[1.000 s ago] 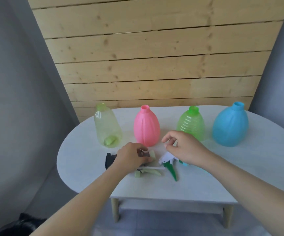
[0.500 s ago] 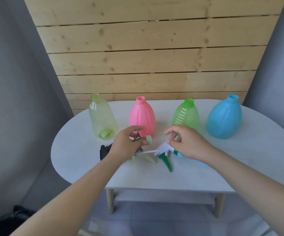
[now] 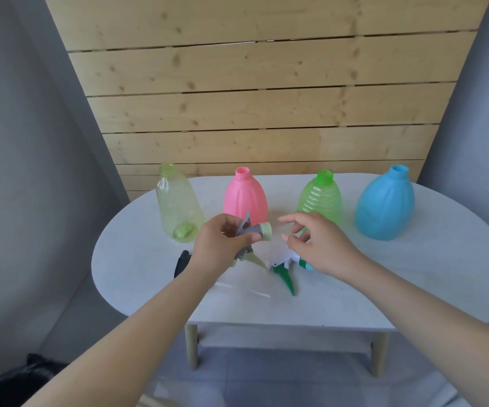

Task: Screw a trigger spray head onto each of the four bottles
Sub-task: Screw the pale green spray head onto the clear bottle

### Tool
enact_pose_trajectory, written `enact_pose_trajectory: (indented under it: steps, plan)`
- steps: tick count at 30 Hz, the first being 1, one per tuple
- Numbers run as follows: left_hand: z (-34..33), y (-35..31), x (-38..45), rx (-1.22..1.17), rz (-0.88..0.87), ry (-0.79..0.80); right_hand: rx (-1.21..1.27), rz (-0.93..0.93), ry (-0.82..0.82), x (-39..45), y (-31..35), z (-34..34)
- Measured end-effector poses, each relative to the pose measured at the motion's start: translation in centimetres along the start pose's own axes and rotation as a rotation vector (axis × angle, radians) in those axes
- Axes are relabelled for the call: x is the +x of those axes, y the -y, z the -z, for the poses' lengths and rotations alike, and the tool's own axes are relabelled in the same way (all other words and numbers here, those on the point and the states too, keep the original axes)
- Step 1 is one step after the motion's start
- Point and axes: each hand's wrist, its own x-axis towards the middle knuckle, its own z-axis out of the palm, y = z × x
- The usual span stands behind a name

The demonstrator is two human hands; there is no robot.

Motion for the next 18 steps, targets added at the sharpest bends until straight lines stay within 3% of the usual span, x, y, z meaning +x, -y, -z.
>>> enact_pose_trajectory:
  steps: [11, 16, 18]
  plan:
    - [2.9, -1.6, -0.1, -0.263, -0.015, 0.014, 0.142, 0.113, -0.093, -0.2, 2.1, -0.1]
    - [5.7, -1.5, -0.9, -0.354, 0.056, 0.032, 0.033, 0.210, -0.162, 0.1, 3.5, -1.2]
    - [6.8, -1.4, -1.2, -0.371, 0.069, 0.003, 0.028, 0.233, -0.110, 0.6, 4.3, -1.9]
